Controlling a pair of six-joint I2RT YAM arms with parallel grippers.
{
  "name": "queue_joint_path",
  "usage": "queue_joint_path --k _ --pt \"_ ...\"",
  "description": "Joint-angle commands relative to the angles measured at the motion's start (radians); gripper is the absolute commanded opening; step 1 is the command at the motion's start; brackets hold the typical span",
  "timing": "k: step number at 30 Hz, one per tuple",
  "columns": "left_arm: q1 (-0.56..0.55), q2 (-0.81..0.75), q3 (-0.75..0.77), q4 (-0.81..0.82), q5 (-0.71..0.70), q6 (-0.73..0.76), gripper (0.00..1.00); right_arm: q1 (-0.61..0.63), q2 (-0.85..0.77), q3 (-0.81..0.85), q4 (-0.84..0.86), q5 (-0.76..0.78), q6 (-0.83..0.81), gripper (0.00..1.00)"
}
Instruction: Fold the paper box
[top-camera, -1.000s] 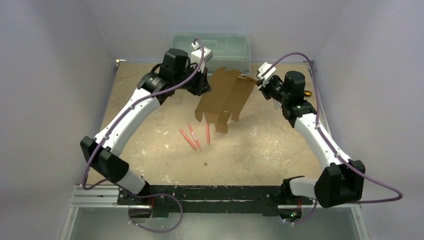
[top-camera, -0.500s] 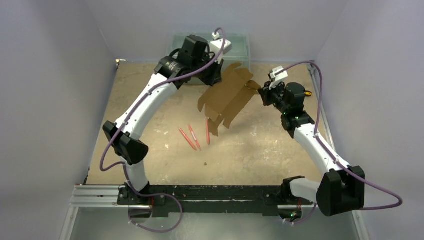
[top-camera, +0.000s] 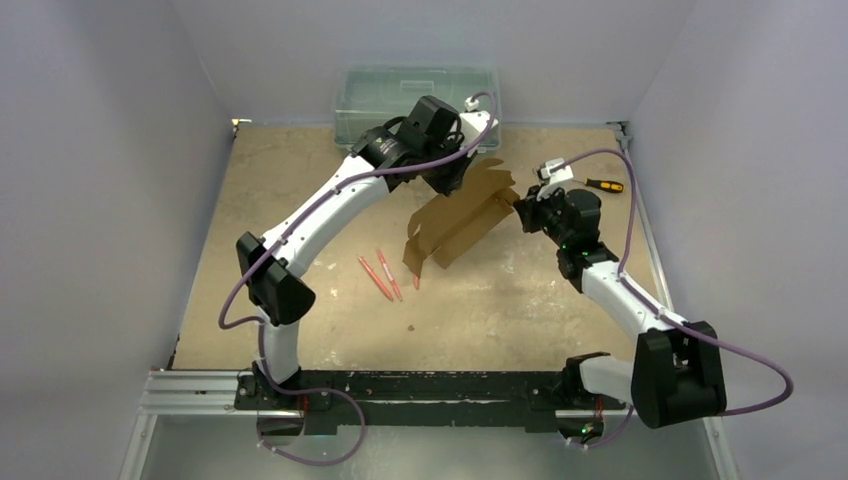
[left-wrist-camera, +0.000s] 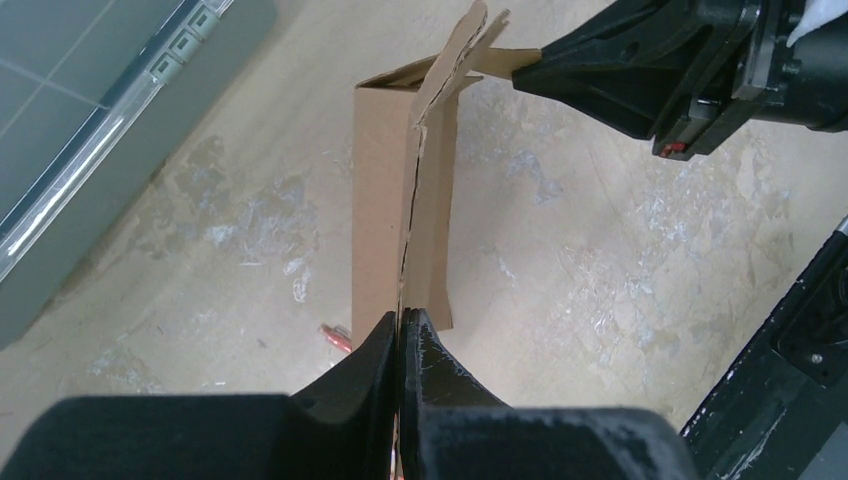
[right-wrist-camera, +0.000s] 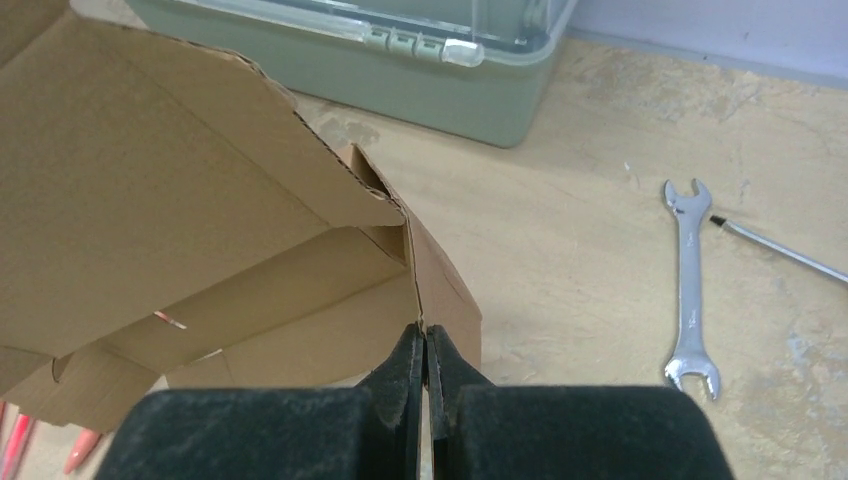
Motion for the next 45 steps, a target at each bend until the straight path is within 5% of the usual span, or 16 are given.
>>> queue_joint_path --k 1,10,17,26,45 --pt "0.004 0.043 0.023 0.024 -0.006 -0.006 0.00 -0.028 0.015 -0.052 0.136 -0.045 0.060 0.00" --pt "-0.005 0.117 0.064 0.040 0.093 -0.015 0.00 -0.126 0.054 -0.098 0.168 -0.127 0.094 0.01" --pt "-0.014 0.130 0.060 0.048 0.094 -0.050 0.00 -0.151 0.169 -0.039 0.036 -0.274 0.187 0.01" --pt "-0.028 0.129 0.024 0.066 0.084 -0.055 0.00 -0.153 0.155 -0.055 -0.027 -0.265 0.197 0.02" --pt "-0.064 -0.107 -0.343 0.329 -0.049 -0.147 0.00 -0.153 0.127 -0.042 -0.067 -0.306 0.183 0.07"
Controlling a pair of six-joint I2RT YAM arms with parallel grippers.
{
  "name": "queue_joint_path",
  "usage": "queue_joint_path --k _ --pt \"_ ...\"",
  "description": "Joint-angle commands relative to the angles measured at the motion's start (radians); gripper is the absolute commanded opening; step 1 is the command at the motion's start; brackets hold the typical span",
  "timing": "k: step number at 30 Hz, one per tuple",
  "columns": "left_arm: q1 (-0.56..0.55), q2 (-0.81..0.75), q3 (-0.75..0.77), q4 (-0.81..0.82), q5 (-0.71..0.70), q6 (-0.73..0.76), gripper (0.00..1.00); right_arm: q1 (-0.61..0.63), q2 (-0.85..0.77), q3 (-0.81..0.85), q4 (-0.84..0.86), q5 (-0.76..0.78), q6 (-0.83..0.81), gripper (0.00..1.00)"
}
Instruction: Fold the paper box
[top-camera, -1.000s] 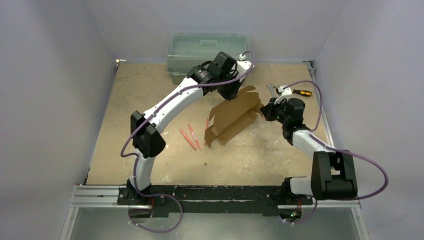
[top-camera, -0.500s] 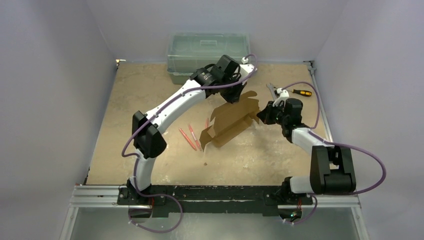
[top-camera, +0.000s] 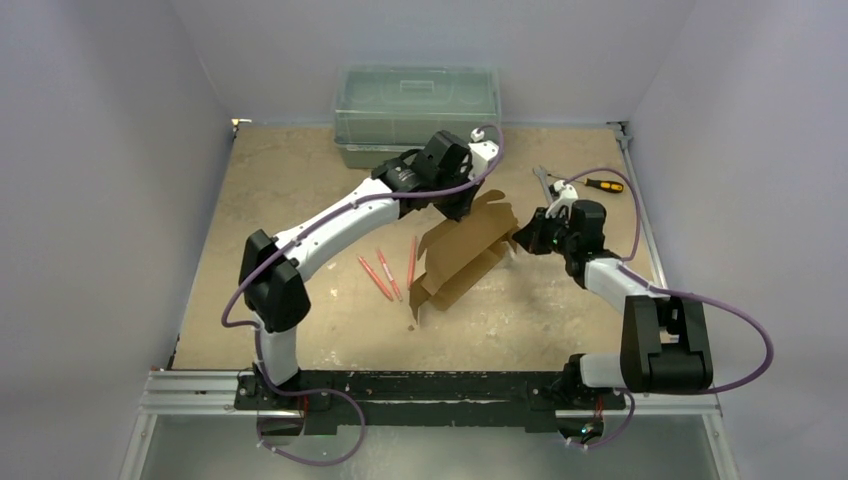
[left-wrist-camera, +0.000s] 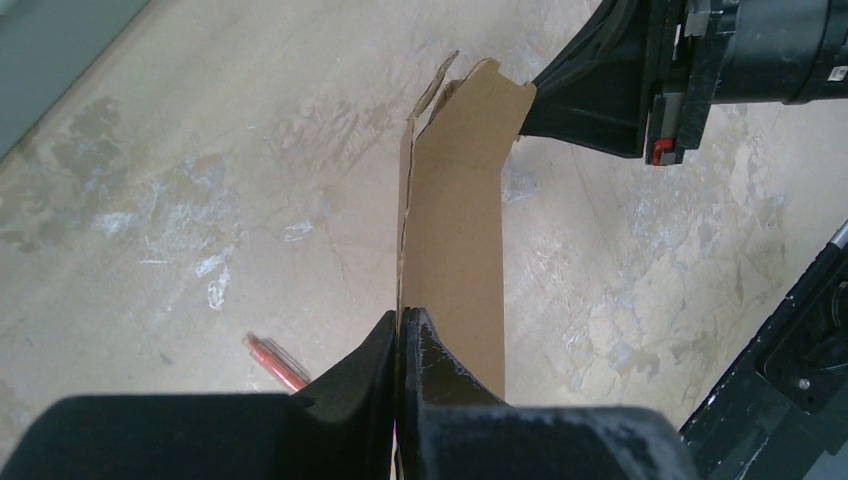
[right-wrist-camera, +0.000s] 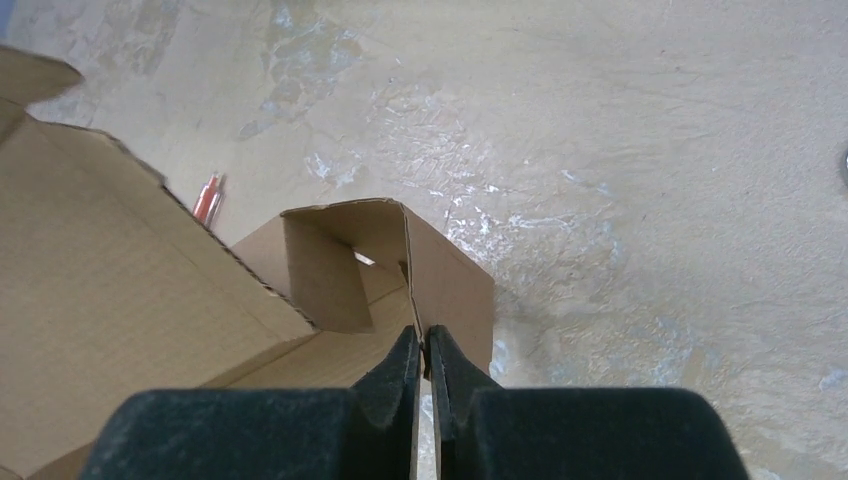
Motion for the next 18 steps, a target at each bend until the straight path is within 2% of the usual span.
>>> queue_joint_path --k 1,13,18 --pt "-0.009 -0.102 -0.072 0.113 -0.052 -0.039 0.00 0.002 -0.023 0.054 -0.015 -0.030 -0.019 0.06" --pt "-0.010 -0.131 -0.153 0.186 -0.096 -0.075 0.00 0.027 -0.065 0.086 -0.149 -0.067 -0.079 0.05" --pt "-0.009 -0.128 -0.155 0.214 -0.105 -0.086 0.00 0.059 -0.045 0.071 -0.146 -0.087 -0.016 0.06"
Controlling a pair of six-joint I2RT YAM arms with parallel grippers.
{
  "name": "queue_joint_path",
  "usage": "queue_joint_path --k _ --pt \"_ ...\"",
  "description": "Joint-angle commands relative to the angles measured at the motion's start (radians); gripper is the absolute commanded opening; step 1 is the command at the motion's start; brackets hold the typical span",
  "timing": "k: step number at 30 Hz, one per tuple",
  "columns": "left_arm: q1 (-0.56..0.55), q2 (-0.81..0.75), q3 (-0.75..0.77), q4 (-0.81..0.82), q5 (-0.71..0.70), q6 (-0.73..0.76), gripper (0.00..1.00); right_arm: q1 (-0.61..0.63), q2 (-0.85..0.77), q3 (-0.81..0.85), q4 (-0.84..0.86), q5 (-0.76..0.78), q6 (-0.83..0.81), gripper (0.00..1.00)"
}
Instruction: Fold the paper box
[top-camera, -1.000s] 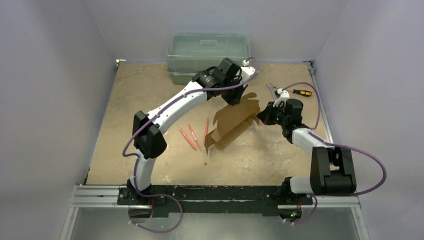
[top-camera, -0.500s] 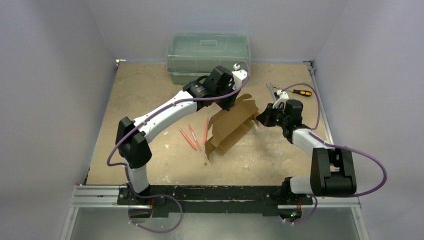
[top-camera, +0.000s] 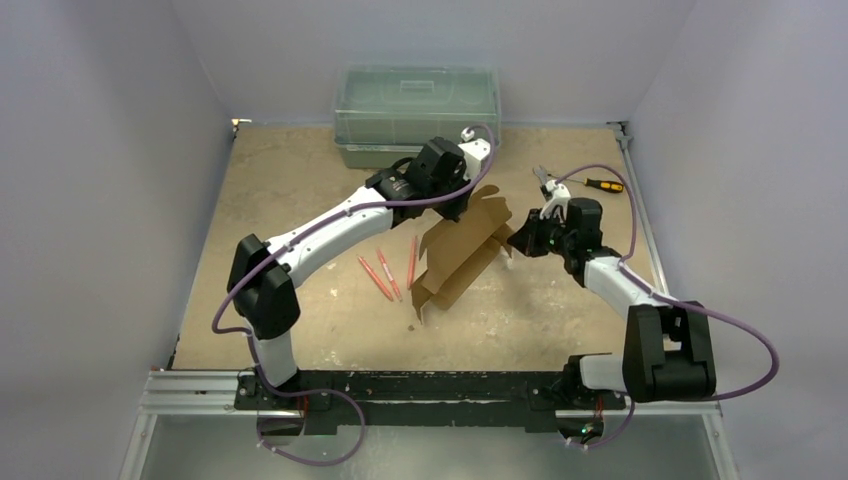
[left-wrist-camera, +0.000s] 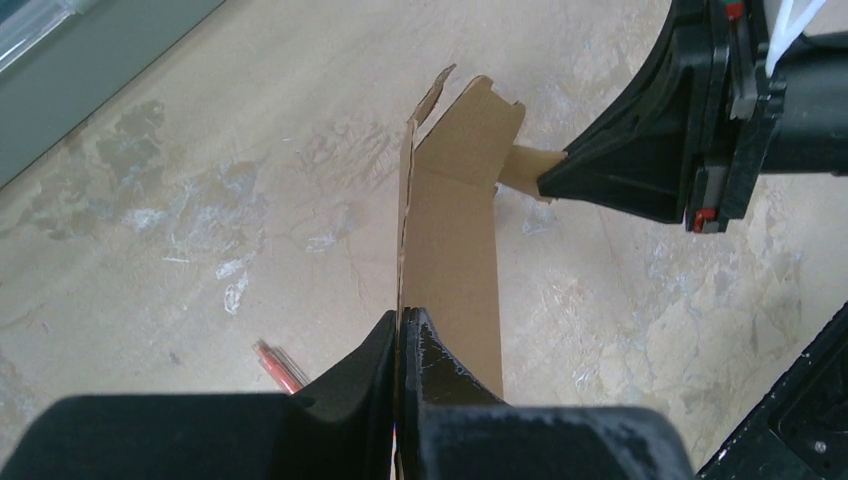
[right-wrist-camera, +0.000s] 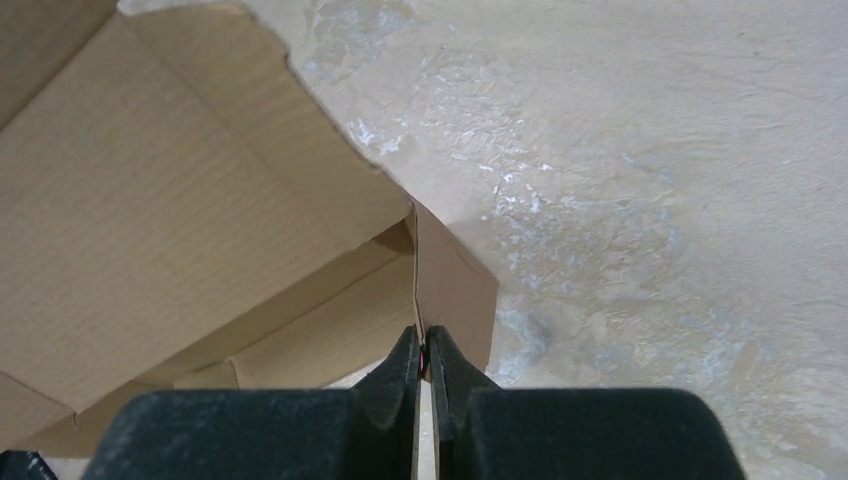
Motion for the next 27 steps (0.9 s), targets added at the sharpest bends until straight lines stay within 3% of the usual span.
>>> queue_joint_path --k 1,14,27 --pt "-0.004 -0.038 0.000 0.062 -0.015 -0.029 0.00 0.037 0.005 0.030 -0.004 -0.040 0.041 0.06" --pt "-0.004 -0.047 -0.042 0.128 -0.032 -0.041 0.00 0.156 0.039 0.004 0.190 0.111 0.125 0.08" --pt "-0.020 -0.091 -0.134 0.181 0.075 -0.005 0.00 0.159 0.100 0.017 0.176 0.122 0.131 0.14"
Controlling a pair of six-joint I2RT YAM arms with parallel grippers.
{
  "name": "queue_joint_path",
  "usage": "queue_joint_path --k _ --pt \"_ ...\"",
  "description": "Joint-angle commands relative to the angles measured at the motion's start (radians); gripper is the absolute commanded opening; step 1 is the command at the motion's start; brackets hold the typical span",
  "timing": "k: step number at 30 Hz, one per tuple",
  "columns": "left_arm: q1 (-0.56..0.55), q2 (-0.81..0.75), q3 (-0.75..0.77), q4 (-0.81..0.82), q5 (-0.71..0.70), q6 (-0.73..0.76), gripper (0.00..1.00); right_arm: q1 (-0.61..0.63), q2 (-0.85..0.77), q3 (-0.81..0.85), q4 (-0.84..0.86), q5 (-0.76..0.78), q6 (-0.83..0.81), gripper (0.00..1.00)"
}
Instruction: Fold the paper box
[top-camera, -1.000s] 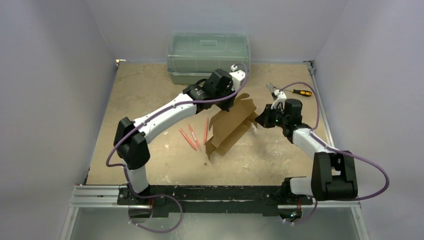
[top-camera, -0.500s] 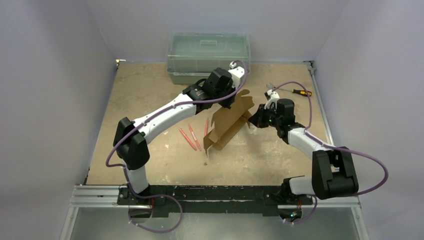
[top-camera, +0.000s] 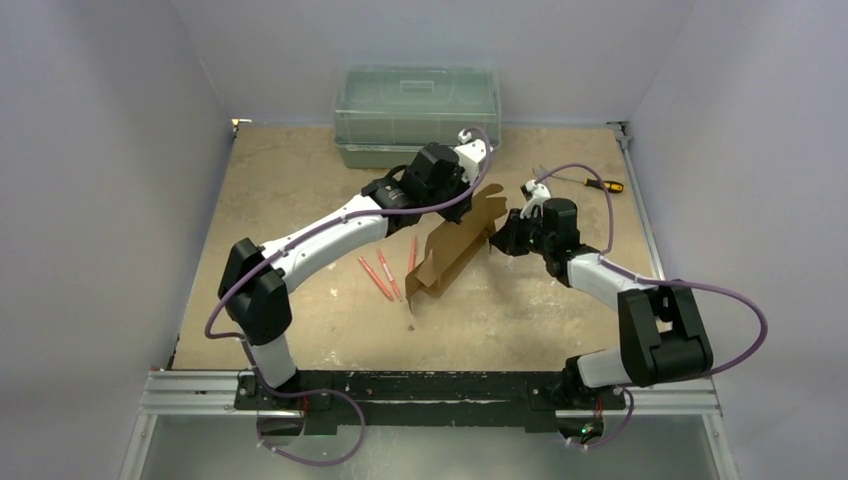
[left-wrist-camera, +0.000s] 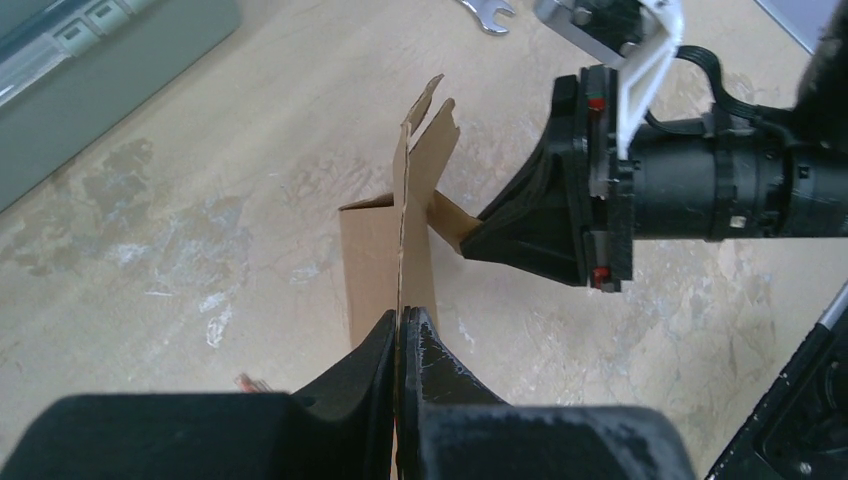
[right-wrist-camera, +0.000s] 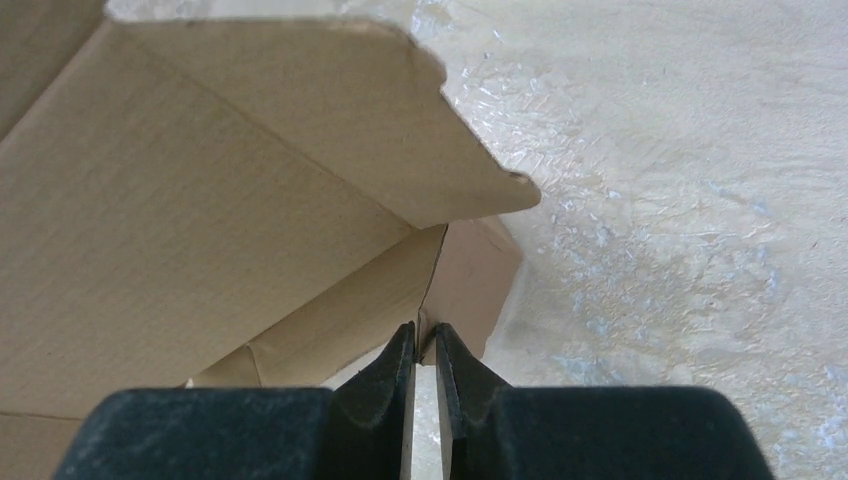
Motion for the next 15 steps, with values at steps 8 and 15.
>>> queue_joint_path --k 8,15 --pt "-0.031 -0.018 -0.027 -0.013 0.111 0.038 0.00 0.007 0.023 0.029 0.022 -0.021 0.020 0.20" --pt "-0.030 -0.017 -0.025 -0.045 0.098 0.057 0.00 -0.031 -0.029 0.038 0.004 -0.061 0.016 0.28"
